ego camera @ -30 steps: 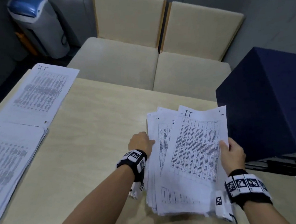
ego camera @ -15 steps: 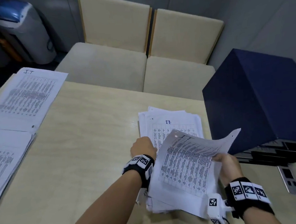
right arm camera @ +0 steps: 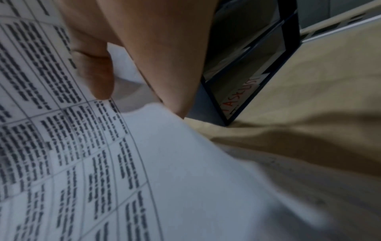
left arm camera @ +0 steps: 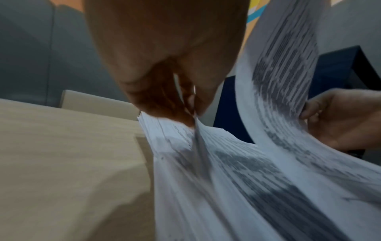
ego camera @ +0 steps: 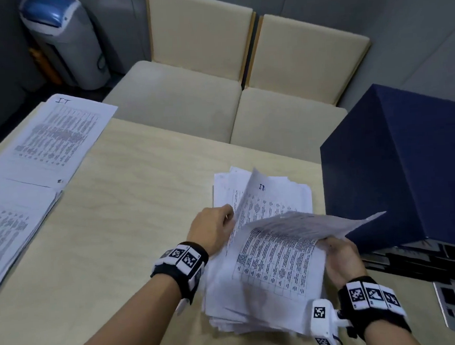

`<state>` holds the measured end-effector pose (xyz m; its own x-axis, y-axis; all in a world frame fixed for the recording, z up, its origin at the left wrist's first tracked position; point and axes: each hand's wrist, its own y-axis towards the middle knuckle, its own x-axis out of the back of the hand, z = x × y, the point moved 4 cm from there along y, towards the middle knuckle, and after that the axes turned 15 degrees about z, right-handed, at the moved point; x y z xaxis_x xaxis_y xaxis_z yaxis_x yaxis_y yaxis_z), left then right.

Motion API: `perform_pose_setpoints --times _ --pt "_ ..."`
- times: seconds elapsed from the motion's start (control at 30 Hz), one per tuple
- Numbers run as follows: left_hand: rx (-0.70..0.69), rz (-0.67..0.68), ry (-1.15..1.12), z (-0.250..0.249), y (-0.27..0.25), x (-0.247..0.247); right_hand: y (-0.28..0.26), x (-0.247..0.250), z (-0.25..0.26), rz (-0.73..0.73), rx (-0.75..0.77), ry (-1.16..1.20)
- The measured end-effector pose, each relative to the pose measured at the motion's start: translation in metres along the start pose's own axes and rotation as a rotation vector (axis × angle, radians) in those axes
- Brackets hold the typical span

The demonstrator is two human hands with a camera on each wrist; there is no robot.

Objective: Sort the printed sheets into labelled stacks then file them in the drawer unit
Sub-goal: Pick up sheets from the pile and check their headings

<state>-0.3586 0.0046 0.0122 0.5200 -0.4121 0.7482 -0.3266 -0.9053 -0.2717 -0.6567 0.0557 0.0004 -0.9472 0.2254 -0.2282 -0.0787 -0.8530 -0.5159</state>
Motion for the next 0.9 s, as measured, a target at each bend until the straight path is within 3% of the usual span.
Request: perform_pose_setpoints --times 0.1,0.33,0.43,0.5,0.63,0.7,0.9 --pt "0.049 0.059 -0.097 0.008 -0.002 -0.005 0.007 -0.006 -0.002 0.05 -0.007 -0.033" --pt "0.082 -0.087 -0.657 0.012 -0.013 0.002 0.022 0.001 -0.009 0.023 -0.068 -0.086" --pt "0.152 -0.11 -0.624 0.011 -0.011 0.005 0.026 0.001 -0.011 0.026 -0.062 -0.041" --pt "0.12 -0.114 -0.612 0.004 -0.009 0.007 0.026 -0.003 -0.011 0.022 -0.058 -0.004" --pt "0.053 0.024 -0.557 -0.003 -0.005 0.004 0.026 0.002 -0.013 -0.036 -0.036 -0.043" --pt "0.052 0.098 -0.681 0.0 -0.005 -0.001 0.025 0.005 -0.013 -0.028 -0.037 -0.061" --pt "0.023 0.144 -1.016 -0.004 -0.005 -0.001 0.025 0.008 -0.011 -0.035 -0.054 -0.036"
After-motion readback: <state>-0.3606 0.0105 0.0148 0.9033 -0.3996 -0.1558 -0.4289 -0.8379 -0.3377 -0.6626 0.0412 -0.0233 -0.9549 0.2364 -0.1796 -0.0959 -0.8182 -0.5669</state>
